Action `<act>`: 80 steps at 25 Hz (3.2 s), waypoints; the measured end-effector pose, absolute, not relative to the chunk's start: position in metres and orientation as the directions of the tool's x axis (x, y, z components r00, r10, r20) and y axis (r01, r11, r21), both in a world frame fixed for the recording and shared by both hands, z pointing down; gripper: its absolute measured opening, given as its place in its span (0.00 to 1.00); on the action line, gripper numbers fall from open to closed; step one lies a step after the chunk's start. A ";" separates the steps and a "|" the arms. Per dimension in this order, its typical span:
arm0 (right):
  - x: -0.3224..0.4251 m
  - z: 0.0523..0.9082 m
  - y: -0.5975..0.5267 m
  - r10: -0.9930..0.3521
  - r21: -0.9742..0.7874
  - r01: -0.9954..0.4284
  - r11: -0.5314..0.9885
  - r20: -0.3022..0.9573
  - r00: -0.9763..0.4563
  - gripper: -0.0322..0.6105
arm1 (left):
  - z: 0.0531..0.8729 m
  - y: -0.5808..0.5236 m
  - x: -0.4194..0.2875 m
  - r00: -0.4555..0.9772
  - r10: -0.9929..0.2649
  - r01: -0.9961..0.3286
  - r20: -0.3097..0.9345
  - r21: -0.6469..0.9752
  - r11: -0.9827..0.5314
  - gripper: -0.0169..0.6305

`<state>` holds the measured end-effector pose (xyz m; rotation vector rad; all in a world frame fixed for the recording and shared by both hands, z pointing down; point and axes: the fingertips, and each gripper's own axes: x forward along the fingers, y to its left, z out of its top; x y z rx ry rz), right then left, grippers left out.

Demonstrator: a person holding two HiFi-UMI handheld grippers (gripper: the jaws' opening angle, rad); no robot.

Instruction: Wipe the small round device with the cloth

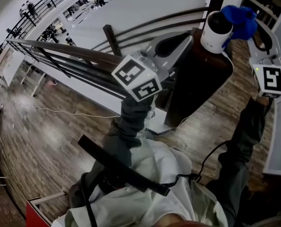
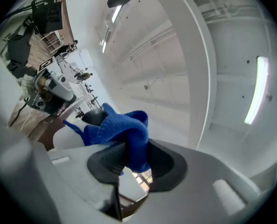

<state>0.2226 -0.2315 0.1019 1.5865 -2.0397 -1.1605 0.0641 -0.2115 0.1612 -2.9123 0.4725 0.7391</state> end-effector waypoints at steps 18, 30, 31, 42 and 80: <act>0.167 0.126 -0.185 -0.953 0.944 -0.327 -0.031 -0.128 -0.277 0.22 | 0.158 -0.225 0.073 0.819 -0.306 -0.346 -0.485 0.007 -0.938 0.03; 0.156 0.118 -0.186 -0.943 0.917 -0.371 -0.146 -0.243 -0.227 0.22 | 0.169 -0.226 0.056 0.811 -0.351 -0.387 -0.469 0.021 -0.922 0.03; 0.155 0.124 -0.186 -0.947 0.919 -0.369 -0.139 -0.232 -0.221 0.22 | 0.169 -0.228 0.054 0.809 -0.357 -0.392 -0.467 0.025 -0.920 0.03; 0.142 0.183 -0.148 -0.949 0.864 -0.502 -0.021 -0.176 -0.262 0.22 | 0.197 -0.202 0.050 0.810 -0.367 -0.367 -0.458 0.092 -0.926 0.03; 0.176 0.233 -0.077 -0.913 0.424 -0.905 -0.039 -0.384 -0.140 0.22 | 0.262 -0.161 0.057 0.820 -0.378 -0.302 -0.429 0.236 -0.924 0.03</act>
